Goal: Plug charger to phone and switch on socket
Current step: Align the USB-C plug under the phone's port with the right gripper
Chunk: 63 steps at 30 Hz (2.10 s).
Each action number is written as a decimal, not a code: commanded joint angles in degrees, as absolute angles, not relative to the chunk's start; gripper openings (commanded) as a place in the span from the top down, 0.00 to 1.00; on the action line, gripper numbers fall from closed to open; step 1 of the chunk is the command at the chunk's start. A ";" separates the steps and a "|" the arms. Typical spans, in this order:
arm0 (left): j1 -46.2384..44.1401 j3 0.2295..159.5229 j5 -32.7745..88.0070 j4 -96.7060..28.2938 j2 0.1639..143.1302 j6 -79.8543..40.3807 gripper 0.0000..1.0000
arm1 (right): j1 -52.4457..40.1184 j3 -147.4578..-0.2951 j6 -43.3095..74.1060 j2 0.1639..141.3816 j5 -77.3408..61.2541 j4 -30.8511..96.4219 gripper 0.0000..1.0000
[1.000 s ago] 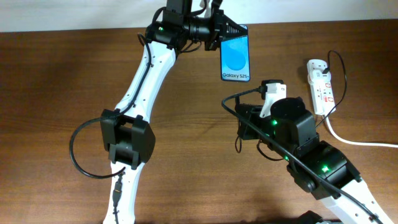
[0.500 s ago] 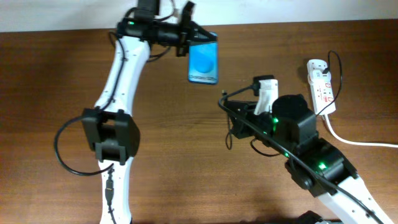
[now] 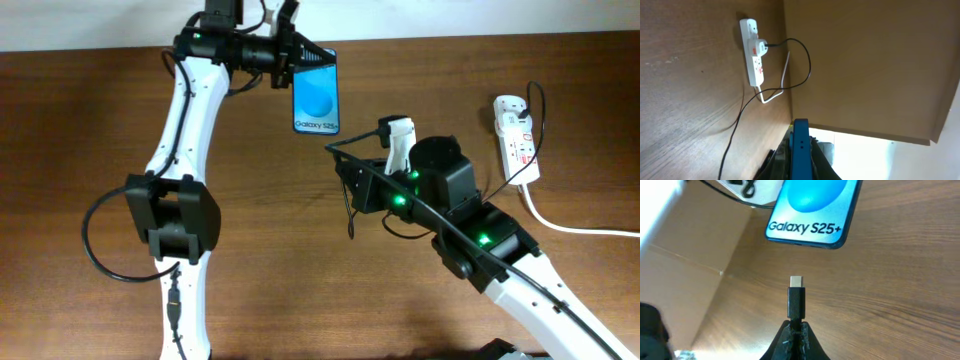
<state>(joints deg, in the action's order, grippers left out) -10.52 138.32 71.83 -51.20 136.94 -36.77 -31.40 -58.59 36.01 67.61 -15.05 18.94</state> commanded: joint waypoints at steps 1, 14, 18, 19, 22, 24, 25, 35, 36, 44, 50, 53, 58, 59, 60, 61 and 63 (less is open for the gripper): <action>-12.32 138.91 69.67 -51.09 134.15 -39.24 1.00 | -34.76 -58.46 36.12 68.45 -8.88 19.00 0.96; -12.99 138.91 68.97 -51.09 134.15 -39.16 1.00 | -35.94 -58.61 40.62 69.93 -2.96 19.05 0.96; -13.52 138.91 68.99 -51.09 134.15 -38.46 1.00 | -35.94 -58.74 42.30 72.14 -4.34 18.33 0.96; -13.58 138.91 68.99 -51.09 134.15 -38.04 1.00 | -35.94 -58.83 42.30 72.16 -4.34 18.26 0.96; -13.56 138.91 68.99 -51.09 134.15 -37.69 1.00 | -35.94 -59.77 42.26 72.05 -4.45 17.98 0.96; -13.56 138.91 69.04 -51.09 134.15 -37.67 1.00 | -35.88 -60.42 42.04 72.05 -4.45 17.98 0.96; -13.56 138.91 69.04 -51.09 134.15 -37.69 1.00 | -35.88 -60.71 42.06 72.05 -4.45 17.98 0.96; -13.56 138.91 69.21 -51.09 134.15 -37.67 1.00 | -35.22 -61.10 42.06 72.05 -6.00 17.69 0.96; -13.58 138.91 69.21 -51.09 134.15 -37.67 1.00 | -34.79 -61.10 42.09 72.05 -6.63 17.67 0.96; -13.58 138.91 69.21 -51.09 134.15 -37.65 1.00 | -32.49 -61.10 42.04 72.05 -10.50 16.86 0.96; -13.74 138.91 69.25 -51.11 134.15 -37.65 1.00 | -32.49 -61.10 41.85 72.07 -9.87 16.88 0.96; -13.74 138.91 69.67 -51.11 134.15 -37.65 1.00 | -32.47 -61.10 41.82 72.12 -9.52 16.86 0.96; -13.74 138.91 70.19 -51.11 134.15 -37.65 1.00 | -32.47 -61.10 41.85 72.12 -8.73 16.86 0.96; -13.74 138.91 70.52 -51.11 134.15 -37.65 1.00 | -32.47 -61.10 41.85 72.12 -8.62 16.86 0.96; -13.74 138.91 70.76 -51.13 134.15 -37.45 1.00 | -32.47 -61.10 41.85 72.12 -8.47 16.82 0.96; -13.74 138.91 70.78 -51.13 134.15 -37.06 1.00 | -32.47 -61.10 41.85 72.12 -8.38 16.73 0.96; -13.74 138.91 70.96 -51.27 134.15 -36.58 1.00 | -32.47 -61.10 41.85 72.12 -8.36 16.43 0.96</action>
